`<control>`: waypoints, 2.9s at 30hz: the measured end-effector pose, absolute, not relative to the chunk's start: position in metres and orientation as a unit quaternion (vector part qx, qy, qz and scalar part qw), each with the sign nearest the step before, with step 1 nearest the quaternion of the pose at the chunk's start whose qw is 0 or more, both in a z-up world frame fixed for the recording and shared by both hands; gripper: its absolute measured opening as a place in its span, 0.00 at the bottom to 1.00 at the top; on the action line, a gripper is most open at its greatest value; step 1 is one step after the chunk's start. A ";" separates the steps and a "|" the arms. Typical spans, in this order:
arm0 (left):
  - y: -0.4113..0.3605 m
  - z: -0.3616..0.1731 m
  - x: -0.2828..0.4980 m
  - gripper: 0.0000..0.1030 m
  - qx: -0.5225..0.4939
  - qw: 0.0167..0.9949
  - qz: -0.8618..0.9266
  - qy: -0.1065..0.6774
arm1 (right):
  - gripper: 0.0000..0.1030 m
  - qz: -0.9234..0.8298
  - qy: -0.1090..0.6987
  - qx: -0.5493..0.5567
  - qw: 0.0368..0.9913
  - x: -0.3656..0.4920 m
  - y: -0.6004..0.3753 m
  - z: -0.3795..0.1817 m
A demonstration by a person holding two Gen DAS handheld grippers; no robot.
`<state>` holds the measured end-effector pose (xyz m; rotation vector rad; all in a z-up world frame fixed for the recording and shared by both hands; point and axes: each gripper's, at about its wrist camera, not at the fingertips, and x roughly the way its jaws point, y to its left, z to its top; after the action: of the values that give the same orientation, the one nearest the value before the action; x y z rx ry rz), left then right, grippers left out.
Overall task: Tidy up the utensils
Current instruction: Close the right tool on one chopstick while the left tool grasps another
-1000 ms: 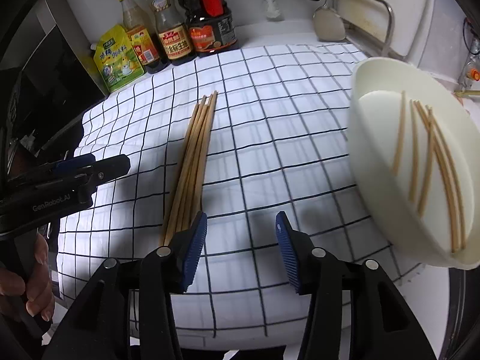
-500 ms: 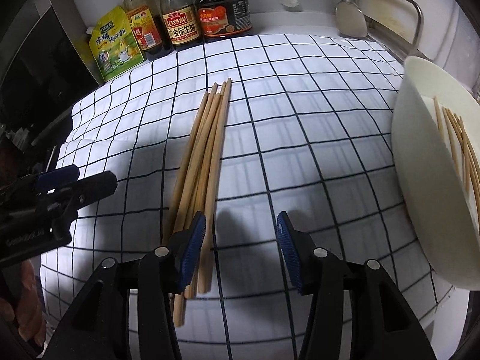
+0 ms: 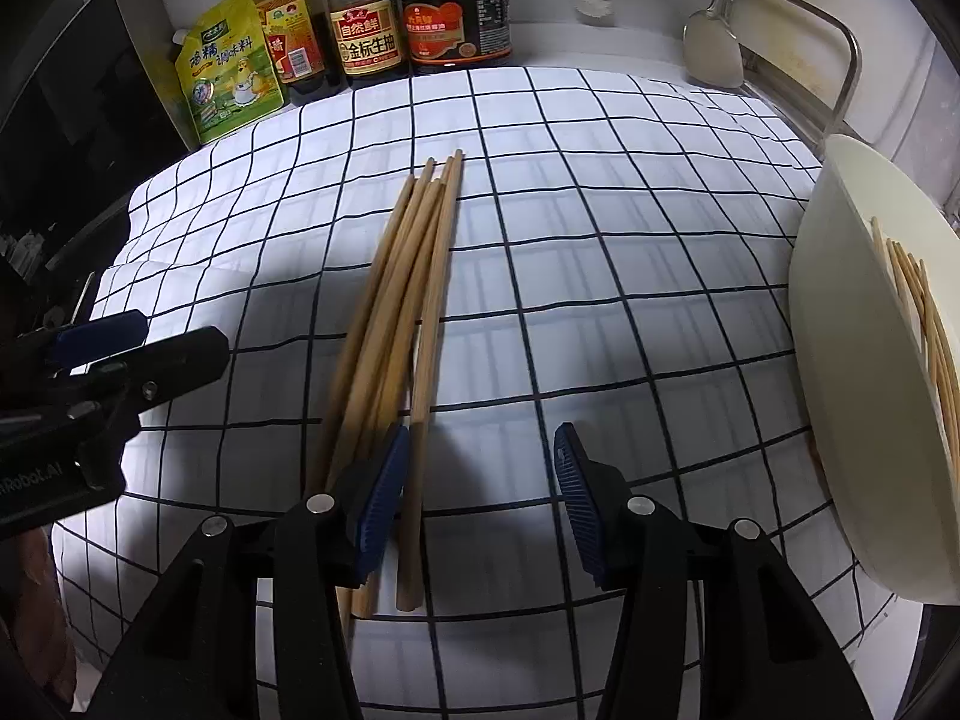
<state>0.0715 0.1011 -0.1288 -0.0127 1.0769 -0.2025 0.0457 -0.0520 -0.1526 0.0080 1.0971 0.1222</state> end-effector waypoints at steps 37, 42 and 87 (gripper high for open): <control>0.061 -0.165 0.069 0.84 0.049 0.850 -0.078 0.519 | 0.48 0.029 0.517 0.015 0.855 0.040 -0.085 -0.151; 0.071 -0.165 0.075 0.87 0.045 0.851 -0.060 0.520 | 0.48 0.029 0.516 0.011 0.856 0.042 -0.085 -0.151; 0.067 -0.139 0.095 0.07 0.041 0.849 -0.113 0.514 | 0.06 0.088 0.506 0.031 0.857 0.062 -0.069 -0.141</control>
<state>0.0954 0.0666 -0.1387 0.0857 1.0829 -0.2377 0.0621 -0.0688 -0.1410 0.0658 1.0631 0.1850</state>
